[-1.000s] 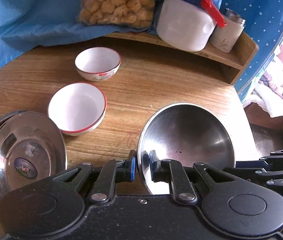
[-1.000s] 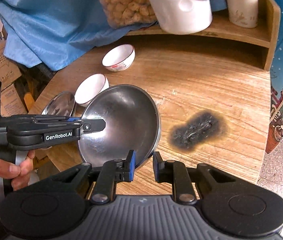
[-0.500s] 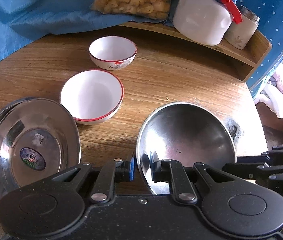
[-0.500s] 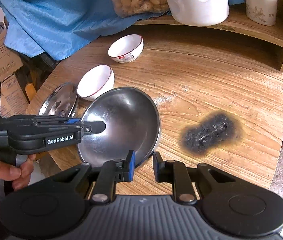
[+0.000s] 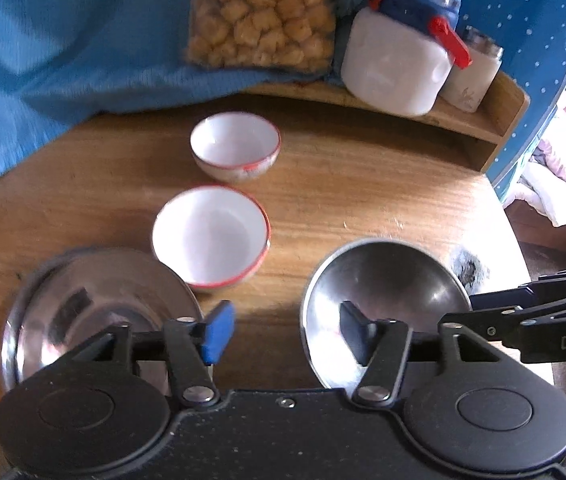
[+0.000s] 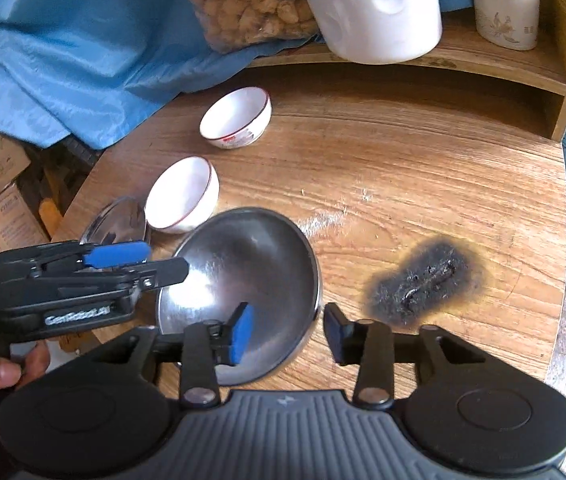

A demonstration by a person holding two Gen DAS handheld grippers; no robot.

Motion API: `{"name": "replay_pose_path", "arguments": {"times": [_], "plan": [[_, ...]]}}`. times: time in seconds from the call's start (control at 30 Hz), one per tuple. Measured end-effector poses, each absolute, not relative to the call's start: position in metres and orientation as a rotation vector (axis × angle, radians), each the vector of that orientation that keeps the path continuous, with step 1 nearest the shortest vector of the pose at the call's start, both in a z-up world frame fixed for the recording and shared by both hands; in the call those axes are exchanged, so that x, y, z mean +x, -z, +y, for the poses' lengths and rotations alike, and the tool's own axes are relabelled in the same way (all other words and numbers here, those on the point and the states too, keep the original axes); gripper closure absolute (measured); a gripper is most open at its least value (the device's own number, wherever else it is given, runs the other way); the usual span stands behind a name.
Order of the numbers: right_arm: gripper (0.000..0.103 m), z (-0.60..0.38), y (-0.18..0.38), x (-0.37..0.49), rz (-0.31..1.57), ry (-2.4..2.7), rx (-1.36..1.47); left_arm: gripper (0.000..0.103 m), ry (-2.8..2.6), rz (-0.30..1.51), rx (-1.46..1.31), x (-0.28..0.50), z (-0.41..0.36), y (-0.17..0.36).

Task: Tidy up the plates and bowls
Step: 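Lower the steel bowl onto the plates and open both grippers, then move both grippers to the larger white red-rimmed bowl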

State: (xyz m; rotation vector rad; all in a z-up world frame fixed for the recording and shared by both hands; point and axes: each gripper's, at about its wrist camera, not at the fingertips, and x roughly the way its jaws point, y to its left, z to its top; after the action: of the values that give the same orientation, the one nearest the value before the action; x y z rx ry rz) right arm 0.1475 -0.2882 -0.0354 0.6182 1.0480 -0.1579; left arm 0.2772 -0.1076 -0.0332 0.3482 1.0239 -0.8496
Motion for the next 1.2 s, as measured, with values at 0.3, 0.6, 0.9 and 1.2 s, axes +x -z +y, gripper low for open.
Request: {"name": "replay_pose_path", "arguments": {"times": [0.3,0.6,0.9,1.2], "plan": [[0.017,-0.286,0.03,0.164,1.021,0.235,0.654,0.001,0.889,1.044,0.265,0.314,-0.096,0.022],[0.004,-0.281,0.029,0.182,0.981,0.352,0.673,0.001,0.894,1.026,0.299,0.358,-0.088,0.026],[0.001,-0.272,0.031,0.211,1.0,0.492,0.611,0.001,0.991,1.043,0.362,0.399,-0.091,0.04],[0.001,-0.248,0.046,0.263,1.085,0.519,0.468,0.001,1.077,1.104,0.601,0.431,-0.111,0.069]]}}
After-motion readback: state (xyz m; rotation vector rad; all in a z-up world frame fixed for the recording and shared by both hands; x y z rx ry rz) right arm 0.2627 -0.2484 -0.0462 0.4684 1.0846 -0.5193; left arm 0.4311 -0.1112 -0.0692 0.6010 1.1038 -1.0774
